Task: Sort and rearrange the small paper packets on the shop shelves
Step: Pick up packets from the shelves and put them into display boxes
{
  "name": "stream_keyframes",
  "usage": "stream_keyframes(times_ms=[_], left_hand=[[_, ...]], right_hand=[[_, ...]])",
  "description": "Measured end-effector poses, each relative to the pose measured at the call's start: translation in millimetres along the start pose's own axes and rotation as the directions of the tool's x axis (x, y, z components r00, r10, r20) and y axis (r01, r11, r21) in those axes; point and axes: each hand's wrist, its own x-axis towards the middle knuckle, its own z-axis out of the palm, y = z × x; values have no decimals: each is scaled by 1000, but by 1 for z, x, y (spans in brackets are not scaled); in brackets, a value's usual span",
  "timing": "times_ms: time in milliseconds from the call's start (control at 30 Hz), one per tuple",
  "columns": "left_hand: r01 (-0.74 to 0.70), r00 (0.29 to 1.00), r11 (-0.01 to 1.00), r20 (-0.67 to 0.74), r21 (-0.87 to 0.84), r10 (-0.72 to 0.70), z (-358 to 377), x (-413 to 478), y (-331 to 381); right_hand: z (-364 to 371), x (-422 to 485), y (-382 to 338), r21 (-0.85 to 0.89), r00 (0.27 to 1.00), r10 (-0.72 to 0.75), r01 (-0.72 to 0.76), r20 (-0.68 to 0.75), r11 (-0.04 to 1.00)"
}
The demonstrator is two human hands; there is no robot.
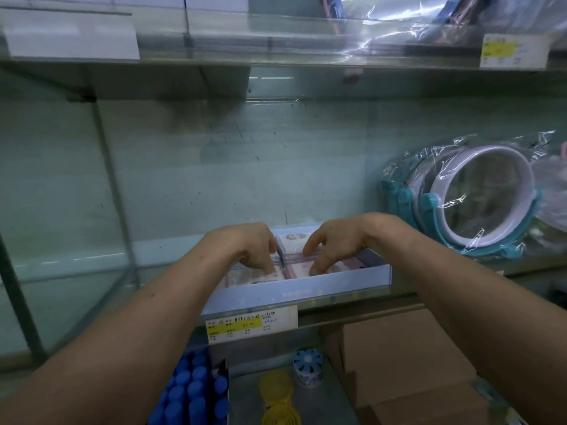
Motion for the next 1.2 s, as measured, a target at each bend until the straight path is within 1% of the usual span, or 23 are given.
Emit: stream_keyframes(times_ms=[67, 100, 200, 267, 333, 367, 433, 500, 567, 667, 733, 867, 933, 1033, 1133, 1200], left_hand=[[24, 998, 999, -60, 25, -22, 4, -5, 7], [40, 995, 999, -88, 8, -39, 7, -7, 10], [45, 974, 990, -213, -135, -73, 11, -11, 13], [48, 946, 962, -298, -267, -130, 11, -15, 17], [48, 902, 903, -371, -427, -223, 9, -23, 24], [28, 871, 857, -408, -514, -273, 8, -29, 29], [-51, 803, 750, -473, -659, -361, 8, -48, 39], [-130, 750, 655, -506, -744, -426, 16, -70, 47], [-183, 707, 567, -508, -803, -492, 31, -94, 52], [-231, 630, 468, -498, -853, -596, 65, -133, 56], [-208, 604, 407, -445, -889, -661, 95, -163, 54], [-124, 587, 269, -289, -955, -756, 163, -225, 48], [-42, 555, 239, -222, -970, -802, 188, -257, 46], [96, 494, 243, -166, -965, -854, 210, -301, 39], [196, 419, 214, -115, -957, -901, 221, -337, 24], [226, 390, 195, -95, -954, -916, 223, -360, 14]], right_hand=[[4, -7, -1, 3, 998, -10, 11, -67, 1000], [6, -12, -1, 7, 992, -20, 21, -125, 1000], [10, -31, -3, 38, 937, -85, 104, -340, 994], [10, -43, -4, 113, 888, -110, 178, -447, 978], [11, -56, -5, 237, 841, -81, 241, -534, 941], [13, -62, -7, 311, 816, -54, 279, -575, 908], [21, -75, -11, 439, 774, -6, 365, -633, 821], [36, -90, -17, 495, 744, 19, 425, -668, 758], [54, -107, -23, 503, 718, 36, 450, -695, 738], [89, -134, -31, 526, 696, 41, 501, -717, 687], [118, -153, -37, 534, 696, 32, 520, -717, 666], [176, -189, -51, 553, 717, 13, 525, -697, 648], [203, -203, -62, 565, 748, -5, 506, -664, 651], [236, -216, -83, 581, 803, -55, 476, -594, 660], [259, -225, -110, 584, 845, -127, 459, -519, 670], [271, -230, -130, 587, 856, -167, 464, -489, 663]])
